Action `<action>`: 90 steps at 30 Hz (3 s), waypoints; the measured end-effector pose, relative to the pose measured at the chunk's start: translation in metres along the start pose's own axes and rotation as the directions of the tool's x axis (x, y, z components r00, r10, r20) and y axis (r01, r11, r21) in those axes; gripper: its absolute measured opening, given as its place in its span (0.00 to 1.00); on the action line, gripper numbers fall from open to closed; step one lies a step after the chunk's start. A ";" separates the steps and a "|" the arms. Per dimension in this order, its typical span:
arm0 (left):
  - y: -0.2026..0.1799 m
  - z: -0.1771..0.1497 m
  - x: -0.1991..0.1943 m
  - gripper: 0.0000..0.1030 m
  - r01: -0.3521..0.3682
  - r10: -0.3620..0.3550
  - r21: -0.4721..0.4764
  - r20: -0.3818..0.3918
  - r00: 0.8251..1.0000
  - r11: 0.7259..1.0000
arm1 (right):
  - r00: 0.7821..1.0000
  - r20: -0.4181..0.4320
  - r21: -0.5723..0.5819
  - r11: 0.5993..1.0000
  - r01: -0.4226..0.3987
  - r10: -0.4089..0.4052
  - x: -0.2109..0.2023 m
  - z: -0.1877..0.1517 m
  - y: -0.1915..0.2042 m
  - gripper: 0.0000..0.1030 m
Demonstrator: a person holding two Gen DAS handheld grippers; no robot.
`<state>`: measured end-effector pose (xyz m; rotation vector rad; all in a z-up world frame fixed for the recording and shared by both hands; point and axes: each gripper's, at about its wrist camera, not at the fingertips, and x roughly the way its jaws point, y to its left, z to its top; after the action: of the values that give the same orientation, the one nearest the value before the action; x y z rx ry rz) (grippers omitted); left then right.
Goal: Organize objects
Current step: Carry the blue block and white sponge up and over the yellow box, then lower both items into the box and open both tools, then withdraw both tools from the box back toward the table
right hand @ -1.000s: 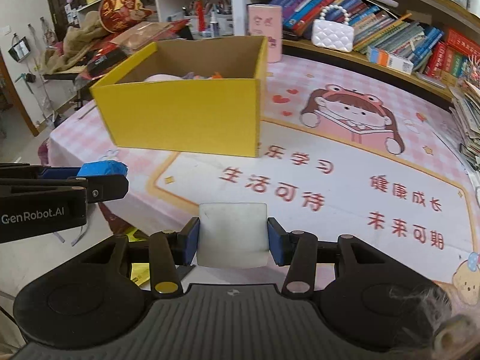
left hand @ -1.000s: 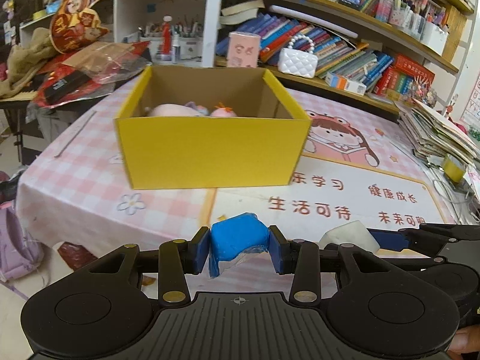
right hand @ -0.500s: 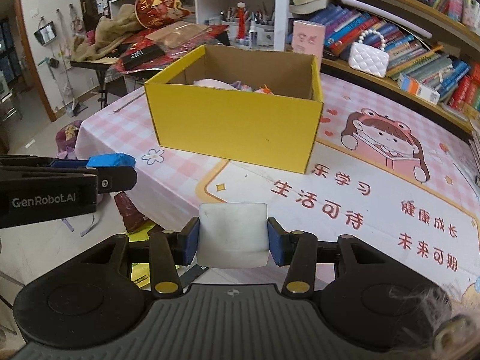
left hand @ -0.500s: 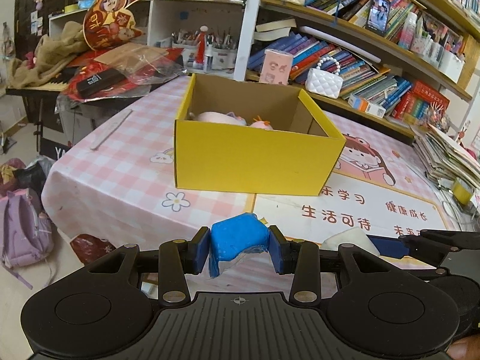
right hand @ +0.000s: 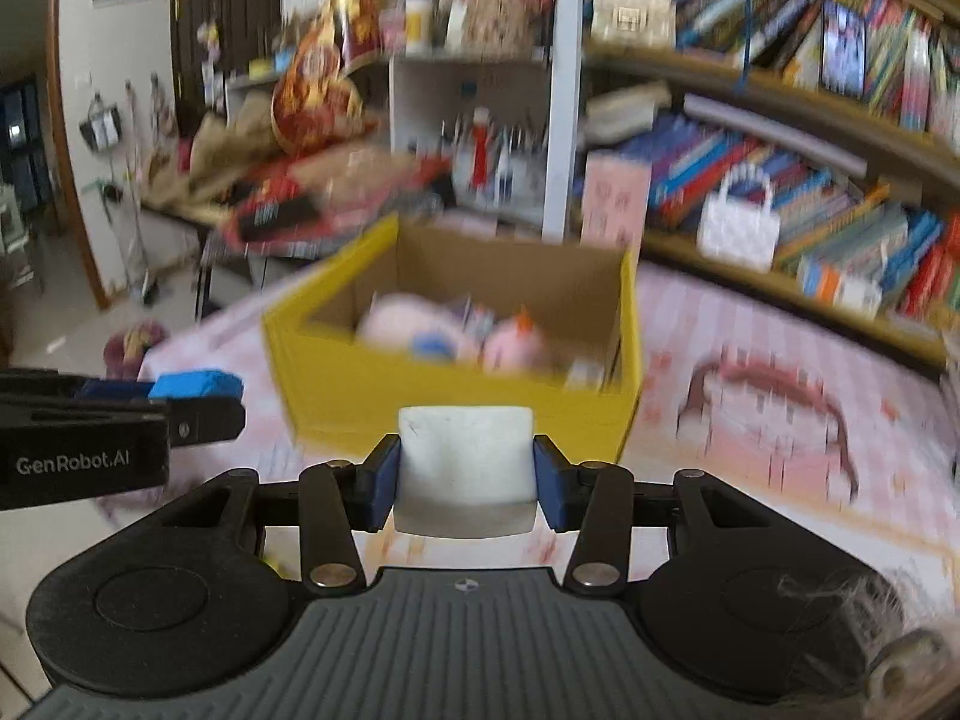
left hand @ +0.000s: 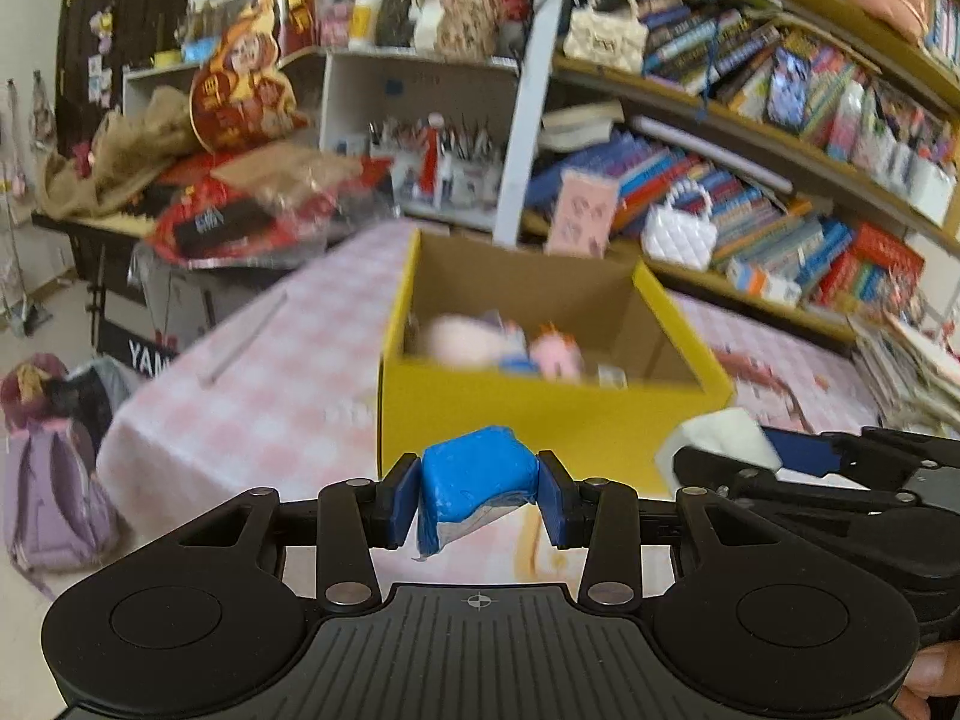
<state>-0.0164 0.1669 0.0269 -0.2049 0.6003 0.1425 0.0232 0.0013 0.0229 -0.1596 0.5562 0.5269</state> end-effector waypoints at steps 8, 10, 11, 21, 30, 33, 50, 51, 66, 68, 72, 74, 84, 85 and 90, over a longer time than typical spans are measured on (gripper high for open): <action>-0.014 0.050 0.053 0.38 -0.018 0.018 -0.004 0.048 0.999 1.000 | 0.997 0.066 -0.064 0.997 0.036 -0.032 0.059 0.057 -0.021 0.42; -0.018 0.058 0.069 0.38 -0.025 0.025 -0.002 0.039 0.999 1.000 | 0.999 0.039 -0.089 0.995 0.038 -0.035 0.079 0.063 -0.026 0.42; -0.019 0.060 0.077 0.38 -0.030 0.030 0.000 0.034 0.999 1.000 | 0.999 0.019 -0.103 0.994 0.039 -0.037 0.090 0.064 -0.028 0.42; -0.032 0.070 0.140 0.38 -0.064 0.066 0.029 -0.062 0.996 0.998 | 0.990 -0.141 -0.165 0.986 -0.012 -0.012 0.157 0.059 -0.046 0.42; -0.037 0.059 0.171 0.38 -0.064 0.072 0.052 -0.164 0.984 0.997 | 0.977 -0.213 -0.199 0.978 -0.058 0.014 0.180 0.054 -0.048 0.43; -0.037 0.057 0.174 0.39 -0.057 0.065 0.050 -0.166 0.984 0.997 | 0.977 -0.214 -0.217 0.975 -0.052 0.005 0.183 0.053 -0.045 0.43; -0.033 0.061 0.136 0.75 -0.051 0.052 0.027 -0.053 0.997 0.998 | 0.991 -0.134 -0.185 0.983 0.002 -0.027 0.154 0.055 -0.040 0.50; -0.034 0.063 0.130 0.75 -0.043 0.044 0.023 -0.040 0.998 0.999 | 0.993 -0.113 -0.176 0.984 0.009 -0.029 0.146 0.056 -0.039 0.50; -0.055 0.039 0.042 0.94 0.003 -0.009 0.065 0.089 0.996 0.998 | 0.956 0.004 0.127 0.948 0.291 -0.294 0.022 0.015 -0.050 0.61; -0.058 0.028 0.036 0.94 -0.003 -0.001 0.062 0.068 0.998 0.998 | 0.940 -0.024 0.175 0.924 0.339 -0.340 0.012 0.002 -0.052 0.62; -0.062 0.008 0.024 0.94 0.013 -0.017 0.071 0.054 0.998 0.997 | 0.917 -0.068 0.254 0.882 0.396 -0.393 -0.011 -0.024 -0.052 0.63; -0.066 -0.003 0.020 0.94 0.006 -0.011 0.091 0.048 0.999 0.996 | 0.904 -0.084 0.278 0.861 0.425 -0.419 -0.023 -0.037 -0.050 0.66; -0.096 -0.032 0.016 0.94 0.006 -0.002 0.161 -0.025 1.000 0.987 | 0.833 -0.163 0.309 0.774 0.552 -0.529 -0.056 -0.071 -0.056 0.82; -0.100 -0.035 0.016 0.94 0.008 -0.004 0.167 -0.027 1.000 0.986 | 0.825 -0.163 0.309 0.766 0.563 -0.541 -0.059 -0.073 -0.057 0.84; -0.123 -0.045 0.016 0.94 0.034 -0.021 0.213 -0.065 0.998 0.977 | 0.786 -0.196 0.307 0.725 0.617 -0.586 -0.073 -0.088 -0.065 0.91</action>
<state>-0.0045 0.0380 -0.0004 -0.0093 0.6697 0.0438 -0.0360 -0.1111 -0.0114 -0.0090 0.6358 -0.2316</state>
